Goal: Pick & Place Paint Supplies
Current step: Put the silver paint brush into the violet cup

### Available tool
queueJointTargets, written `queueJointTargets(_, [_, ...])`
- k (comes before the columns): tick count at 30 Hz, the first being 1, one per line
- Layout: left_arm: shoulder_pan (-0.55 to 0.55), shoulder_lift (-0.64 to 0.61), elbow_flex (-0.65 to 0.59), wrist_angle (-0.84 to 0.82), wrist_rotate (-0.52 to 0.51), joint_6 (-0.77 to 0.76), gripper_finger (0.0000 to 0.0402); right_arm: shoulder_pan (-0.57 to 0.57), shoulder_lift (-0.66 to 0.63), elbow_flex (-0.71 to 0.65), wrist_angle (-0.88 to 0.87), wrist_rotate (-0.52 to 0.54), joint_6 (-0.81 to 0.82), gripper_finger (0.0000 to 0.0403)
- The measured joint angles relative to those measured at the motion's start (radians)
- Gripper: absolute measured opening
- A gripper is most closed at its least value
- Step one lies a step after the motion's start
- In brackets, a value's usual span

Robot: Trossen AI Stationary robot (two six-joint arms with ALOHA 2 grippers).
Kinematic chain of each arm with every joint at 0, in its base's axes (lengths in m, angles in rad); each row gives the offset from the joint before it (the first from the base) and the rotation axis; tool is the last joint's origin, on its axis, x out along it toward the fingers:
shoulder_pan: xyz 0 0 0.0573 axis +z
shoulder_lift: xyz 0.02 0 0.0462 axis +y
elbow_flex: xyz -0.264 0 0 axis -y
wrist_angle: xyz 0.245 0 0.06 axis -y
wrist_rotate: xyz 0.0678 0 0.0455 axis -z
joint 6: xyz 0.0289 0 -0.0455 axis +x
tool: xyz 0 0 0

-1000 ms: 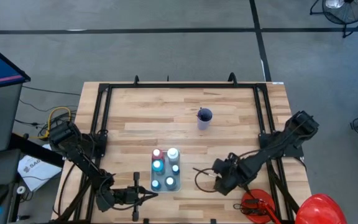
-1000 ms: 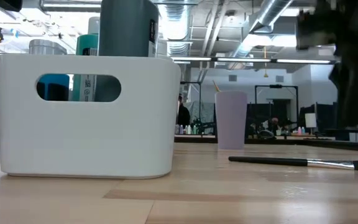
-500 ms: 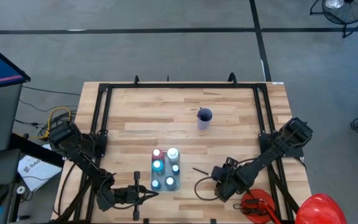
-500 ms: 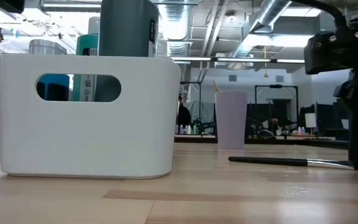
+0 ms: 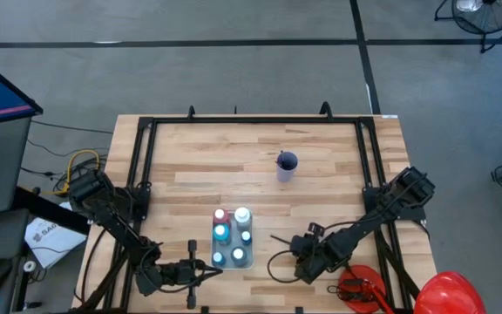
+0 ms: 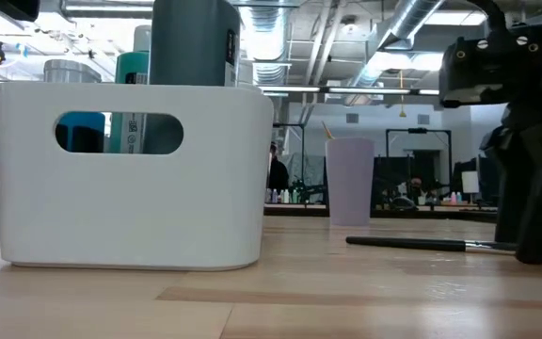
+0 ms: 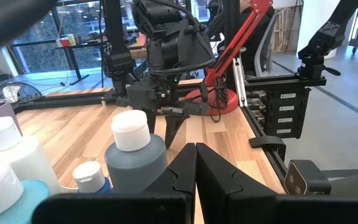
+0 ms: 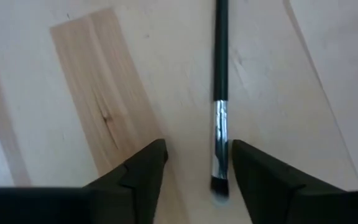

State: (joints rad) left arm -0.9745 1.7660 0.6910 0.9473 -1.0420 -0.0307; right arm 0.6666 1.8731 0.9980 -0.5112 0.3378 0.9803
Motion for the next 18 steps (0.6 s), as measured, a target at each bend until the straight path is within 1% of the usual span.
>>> queueJointTargets(9, [0.0,0.0,0.0,0.0,0.0,0.0,0.0,0.003,0.002,0.0,0.006,-0.004,0.004,0.0064])
queueJointTargets(15, [0.0,0.0,0.0,0.0,0.0,0.0,0.0,0.007,0.002,-0.001,0.004,0.008,0.004,0.0019])
queueJointTargets(18, [0.0,0.0,0.0,0.0,0.0,0.0,0.0,0.007,0.002,-0.001,0.002,0.008,0.004,0.0007])
